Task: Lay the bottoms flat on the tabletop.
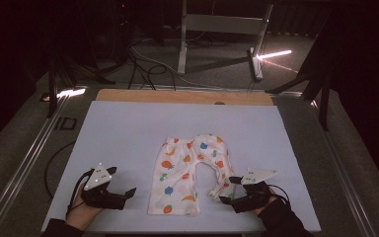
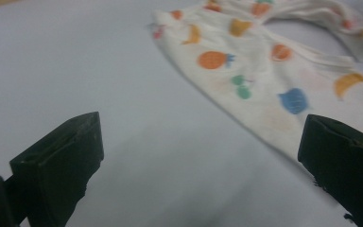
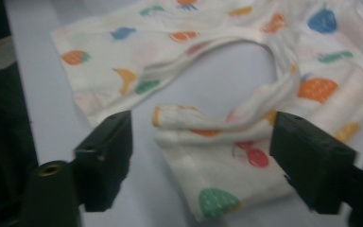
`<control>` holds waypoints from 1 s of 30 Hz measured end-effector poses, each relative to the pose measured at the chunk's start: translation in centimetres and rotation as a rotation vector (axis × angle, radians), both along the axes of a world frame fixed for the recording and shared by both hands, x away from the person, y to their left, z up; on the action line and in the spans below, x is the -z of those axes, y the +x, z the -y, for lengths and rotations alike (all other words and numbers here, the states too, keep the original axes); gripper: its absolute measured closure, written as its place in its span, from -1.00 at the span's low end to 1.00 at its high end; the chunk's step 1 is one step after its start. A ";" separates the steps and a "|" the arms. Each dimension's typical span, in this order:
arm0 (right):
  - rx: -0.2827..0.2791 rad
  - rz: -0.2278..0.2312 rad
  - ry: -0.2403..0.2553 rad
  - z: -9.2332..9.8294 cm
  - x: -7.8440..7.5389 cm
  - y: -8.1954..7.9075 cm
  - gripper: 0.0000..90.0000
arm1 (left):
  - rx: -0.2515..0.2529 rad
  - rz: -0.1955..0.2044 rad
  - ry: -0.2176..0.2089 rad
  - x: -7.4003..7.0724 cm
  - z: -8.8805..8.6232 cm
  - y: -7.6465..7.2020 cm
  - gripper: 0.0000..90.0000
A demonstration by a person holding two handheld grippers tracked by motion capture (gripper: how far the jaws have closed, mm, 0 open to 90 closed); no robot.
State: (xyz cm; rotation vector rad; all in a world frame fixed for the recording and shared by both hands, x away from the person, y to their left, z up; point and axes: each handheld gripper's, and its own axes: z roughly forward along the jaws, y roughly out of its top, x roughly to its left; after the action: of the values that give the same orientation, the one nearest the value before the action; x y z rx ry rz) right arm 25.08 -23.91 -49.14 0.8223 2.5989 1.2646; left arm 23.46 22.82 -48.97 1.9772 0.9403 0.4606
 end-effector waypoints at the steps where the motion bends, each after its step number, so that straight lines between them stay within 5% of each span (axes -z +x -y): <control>1: 0.003 -0.004 -0.011 0.0 0.1 0.0 -0.33 | -0.017 0.005 -0.009 0.0 -0.2 -0.1 -0.99; 7: -0.035 0.012 -0.128 -0.4 0.9 -0.4 0.24 | -0.024 0.012 -0.014 0.3 -0.4 -0.1 -0.99; 13: -0.074 -0.003 -0.237 -1.0 1.6 -0.8 0.47 | -0.001 0.007 -0.003 0.5 -0.1 -0.1 -0.99; 16: -0.072 0.026 -0.253 -0.8 1.6 -0.6 0.94 | -0.005 0.007 -0.009 0.5 -0.1 0.0 -0.99; 30: -0.029 0.051 -0.221 1.9 -1.2 -0.7 0.99 | -0.010 0.009 -0.024 0.5 -0.4 0.0 -0.99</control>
State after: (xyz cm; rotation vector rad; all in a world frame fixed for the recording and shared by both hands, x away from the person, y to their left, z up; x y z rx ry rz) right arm 24.36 -25.79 -47.98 0.7051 2.6557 0.9668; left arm 23.46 23.23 -49.48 1.9484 0.9462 0.4610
